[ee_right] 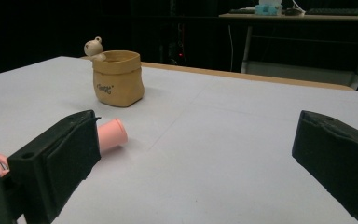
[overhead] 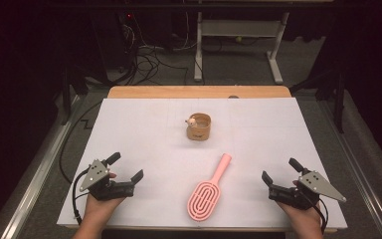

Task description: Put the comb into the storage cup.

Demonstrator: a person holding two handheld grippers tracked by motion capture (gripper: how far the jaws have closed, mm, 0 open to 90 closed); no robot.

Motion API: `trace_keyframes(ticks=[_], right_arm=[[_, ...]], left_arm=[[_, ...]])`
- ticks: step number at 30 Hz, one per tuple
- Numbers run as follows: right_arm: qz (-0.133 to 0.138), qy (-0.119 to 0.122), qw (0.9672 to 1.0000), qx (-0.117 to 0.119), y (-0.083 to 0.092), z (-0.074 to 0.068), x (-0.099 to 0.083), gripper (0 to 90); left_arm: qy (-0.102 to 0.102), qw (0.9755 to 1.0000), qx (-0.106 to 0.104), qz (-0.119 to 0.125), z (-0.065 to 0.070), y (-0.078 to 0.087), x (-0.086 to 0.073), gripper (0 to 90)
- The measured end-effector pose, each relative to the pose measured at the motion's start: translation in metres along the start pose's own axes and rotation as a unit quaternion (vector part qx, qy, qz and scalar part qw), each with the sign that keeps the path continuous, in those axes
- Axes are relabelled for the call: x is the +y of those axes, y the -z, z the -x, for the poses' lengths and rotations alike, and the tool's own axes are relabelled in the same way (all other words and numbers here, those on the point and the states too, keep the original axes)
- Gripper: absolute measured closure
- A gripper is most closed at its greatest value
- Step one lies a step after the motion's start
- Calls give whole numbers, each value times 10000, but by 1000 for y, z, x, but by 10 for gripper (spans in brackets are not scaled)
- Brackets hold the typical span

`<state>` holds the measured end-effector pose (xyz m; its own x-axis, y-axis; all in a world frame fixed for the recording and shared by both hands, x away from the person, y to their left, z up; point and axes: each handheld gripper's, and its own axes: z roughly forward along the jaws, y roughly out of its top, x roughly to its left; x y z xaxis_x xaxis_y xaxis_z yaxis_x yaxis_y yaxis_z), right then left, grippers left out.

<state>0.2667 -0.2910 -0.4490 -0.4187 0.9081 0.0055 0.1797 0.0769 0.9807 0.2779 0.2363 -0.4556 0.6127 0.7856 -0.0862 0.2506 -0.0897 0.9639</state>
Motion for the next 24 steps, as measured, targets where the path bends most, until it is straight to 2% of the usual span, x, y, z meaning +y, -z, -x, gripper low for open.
trace_keyframes(ticks=[12, 24], right_arm=[[-41, 15, 10000, -42, -2, 1, -1, 22], [-45, 53, 10000, -43, -1, 1, 1, 178]], left_arm=[[23, 10000, 29, 48, -1, 2, 0, 0], [56, 10000, 20, 66, -2, 4, -1, 0]])
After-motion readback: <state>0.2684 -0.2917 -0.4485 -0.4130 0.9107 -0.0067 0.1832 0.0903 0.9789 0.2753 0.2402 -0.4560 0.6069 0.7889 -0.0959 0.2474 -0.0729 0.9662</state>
